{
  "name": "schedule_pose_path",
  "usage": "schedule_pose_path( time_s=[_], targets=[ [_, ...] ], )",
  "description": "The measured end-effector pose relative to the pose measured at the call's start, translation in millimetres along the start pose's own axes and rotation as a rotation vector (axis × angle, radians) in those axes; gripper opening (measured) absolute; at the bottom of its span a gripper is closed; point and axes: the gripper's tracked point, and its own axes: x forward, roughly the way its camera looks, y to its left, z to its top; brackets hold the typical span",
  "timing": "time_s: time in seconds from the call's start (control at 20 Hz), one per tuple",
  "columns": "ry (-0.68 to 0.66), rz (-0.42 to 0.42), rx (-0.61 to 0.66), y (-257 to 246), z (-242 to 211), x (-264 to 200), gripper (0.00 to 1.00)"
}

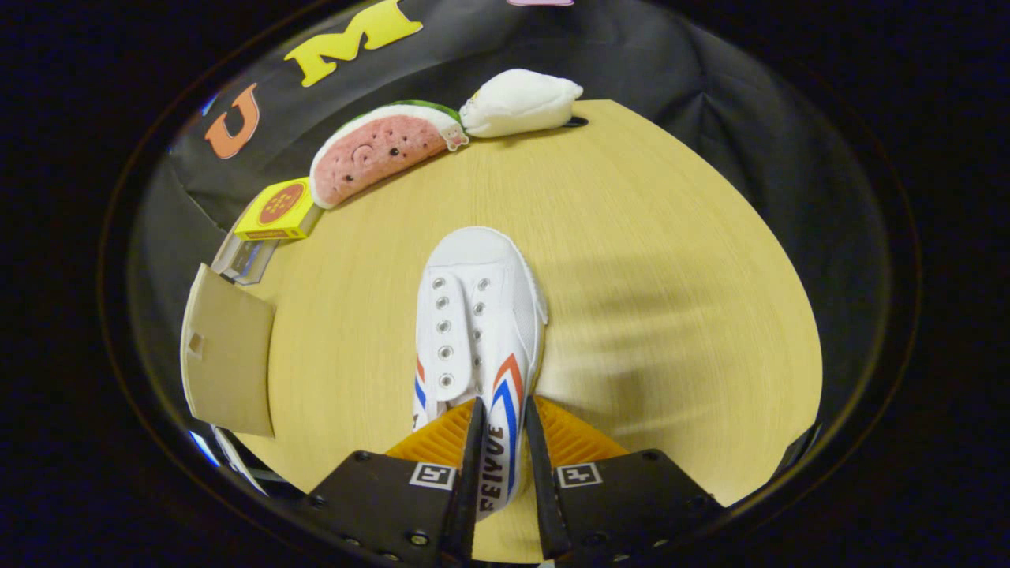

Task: Open the storage box then place both shoes into the box .Put the left shoe in first, then the right shoe, with the right side of both shoes facing outward in a uniform manner.

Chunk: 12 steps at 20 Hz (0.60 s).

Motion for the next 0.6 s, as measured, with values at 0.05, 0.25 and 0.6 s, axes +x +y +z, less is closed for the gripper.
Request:
schedule_pose_path(
  time_s=[0.05,0.25,0.6],
  targets=[
    [-0.009,0.009,0.021,1,2,0,0.32],
    [-0.010,0.013,0.052,2,-7,-5,0.04],
    [-0.050,0.056,0.075,32,3,-28,0.00]
  ],
)
